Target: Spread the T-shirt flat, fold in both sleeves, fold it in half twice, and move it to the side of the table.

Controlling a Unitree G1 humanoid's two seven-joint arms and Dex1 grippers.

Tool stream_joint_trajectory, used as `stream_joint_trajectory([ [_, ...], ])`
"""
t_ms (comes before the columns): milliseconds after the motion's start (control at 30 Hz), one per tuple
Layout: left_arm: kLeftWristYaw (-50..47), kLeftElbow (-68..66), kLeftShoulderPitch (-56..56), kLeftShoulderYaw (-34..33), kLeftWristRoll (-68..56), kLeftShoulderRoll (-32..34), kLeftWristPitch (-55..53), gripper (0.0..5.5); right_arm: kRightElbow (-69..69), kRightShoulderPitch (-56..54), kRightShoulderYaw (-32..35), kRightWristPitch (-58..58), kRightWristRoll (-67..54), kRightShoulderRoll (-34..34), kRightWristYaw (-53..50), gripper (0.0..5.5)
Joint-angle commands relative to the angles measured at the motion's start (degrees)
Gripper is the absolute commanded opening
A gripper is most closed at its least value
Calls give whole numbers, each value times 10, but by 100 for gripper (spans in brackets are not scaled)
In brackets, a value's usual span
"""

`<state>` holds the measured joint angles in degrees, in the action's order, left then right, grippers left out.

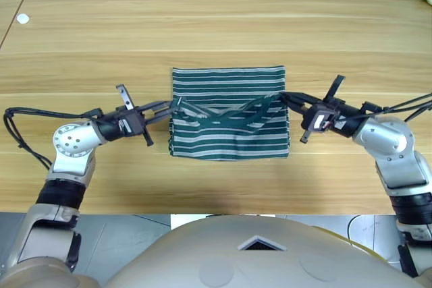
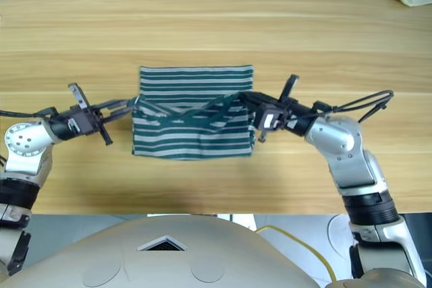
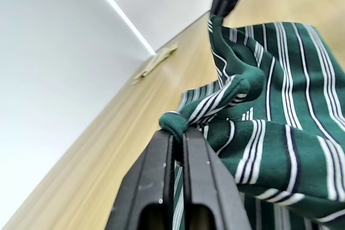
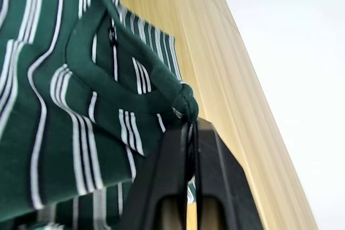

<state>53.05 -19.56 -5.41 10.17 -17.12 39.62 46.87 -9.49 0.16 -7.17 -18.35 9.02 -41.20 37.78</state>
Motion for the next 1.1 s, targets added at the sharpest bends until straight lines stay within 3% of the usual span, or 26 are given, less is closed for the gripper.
stream_joint_trajectory([
  [33, -38, -93, -74, -20, 48, -43, -7, 5, 36, -54, -3, 28, 30, 24, -28, 0],
  [233, -85, -171, -144, -41, 78, -99, -3, 5, 88, -107, -12, 47, 58, 56, -61, 0],
  [567, -248, -349, -236, -12, 265, -144, 22, 5, 224, -202, -56, 55, 129, 115, -132, 0],
  [1100, -441, -527, -336, 28, 387, -189, -69, 5, 619, -351, -135, 1, 220, 201, -299, 0],
])
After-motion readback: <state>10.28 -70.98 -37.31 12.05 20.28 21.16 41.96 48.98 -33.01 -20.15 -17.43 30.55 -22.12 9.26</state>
